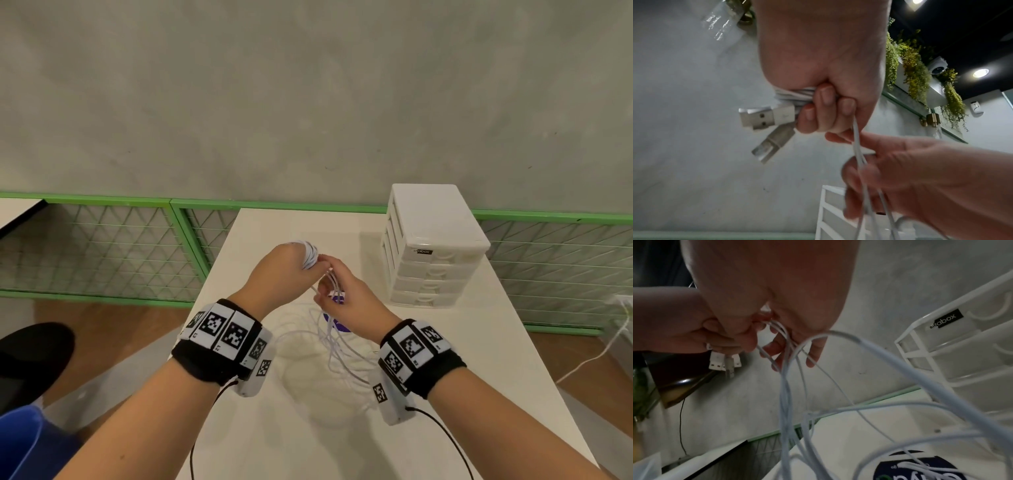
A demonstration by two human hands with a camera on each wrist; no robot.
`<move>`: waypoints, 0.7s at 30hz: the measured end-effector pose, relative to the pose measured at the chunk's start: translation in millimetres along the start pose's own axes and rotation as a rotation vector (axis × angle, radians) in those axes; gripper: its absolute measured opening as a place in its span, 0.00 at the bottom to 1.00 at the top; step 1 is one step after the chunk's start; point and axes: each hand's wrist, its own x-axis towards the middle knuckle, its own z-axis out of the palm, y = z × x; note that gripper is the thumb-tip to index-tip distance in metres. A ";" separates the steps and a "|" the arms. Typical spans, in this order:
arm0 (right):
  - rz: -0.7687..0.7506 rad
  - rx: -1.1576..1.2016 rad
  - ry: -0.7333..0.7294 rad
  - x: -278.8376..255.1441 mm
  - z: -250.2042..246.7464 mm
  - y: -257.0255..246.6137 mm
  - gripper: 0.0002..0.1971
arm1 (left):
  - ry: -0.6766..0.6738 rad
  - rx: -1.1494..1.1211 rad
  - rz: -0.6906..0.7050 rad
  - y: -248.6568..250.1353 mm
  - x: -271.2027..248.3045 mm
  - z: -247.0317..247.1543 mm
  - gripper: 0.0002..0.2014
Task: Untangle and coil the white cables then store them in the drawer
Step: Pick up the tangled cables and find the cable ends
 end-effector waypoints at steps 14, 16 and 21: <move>0.023 -0.905 -0.190 0.3 -18.3 39.2 0.13 | -0.484 0.186 -0.222 -34.4 -5.5 -22.1 0.22; 0.006 -0.989 -0.155 4.9 -25.8 36.7 0.15 | -0.620 0.150 -0.291 -30.2 -13.7 -14.1 0.29; -0.096 -1.045 -0.049 11.4 -30.1 34.6 0.12 | -0.817 0.017 -0.254 -16.6 -22.7 -1.6 0.24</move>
